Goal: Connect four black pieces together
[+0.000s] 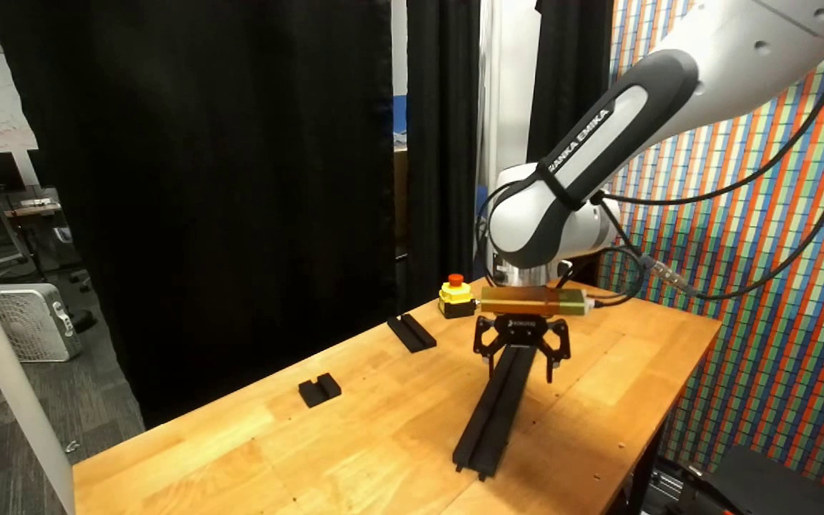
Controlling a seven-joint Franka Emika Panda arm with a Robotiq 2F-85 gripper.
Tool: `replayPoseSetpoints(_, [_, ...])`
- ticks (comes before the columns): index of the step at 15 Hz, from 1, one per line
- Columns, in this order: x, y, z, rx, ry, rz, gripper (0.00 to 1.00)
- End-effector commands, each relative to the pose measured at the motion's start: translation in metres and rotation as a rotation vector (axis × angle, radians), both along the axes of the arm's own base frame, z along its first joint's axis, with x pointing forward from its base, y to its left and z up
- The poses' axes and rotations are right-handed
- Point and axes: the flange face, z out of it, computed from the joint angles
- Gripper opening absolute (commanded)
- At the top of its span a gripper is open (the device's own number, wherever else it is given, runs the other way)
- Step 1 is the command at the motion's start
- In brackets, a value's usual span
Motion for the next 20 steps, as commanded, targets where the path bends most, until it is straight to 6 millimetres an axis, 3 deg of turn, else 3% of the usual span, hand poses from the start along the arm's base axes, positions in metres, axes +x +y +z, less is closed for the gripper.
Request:
replayPoseSetpoints(1, [-0.023, -0.018, 0.081, -0.034, -0.009, 0.188, 1.00])
replayPoseSetpoints(5, [-0.056, -0.046, 0.160, 0.001, -0.011, 0.378, 1.00])
replayPoseSetpoints(9, [-0.090, -0.072, 0.210, -0.007, -0.032, 0.529, 1.00])
replayPoseSetpoints(13, [-0.103, -0.092, 0.228, -0.007, -0.090, 0.657, 1.00])
replayPoseSetpoints(20, [-0.122, -0.114, 0.217, -0.068, -0.150, 0.730, 1.00])
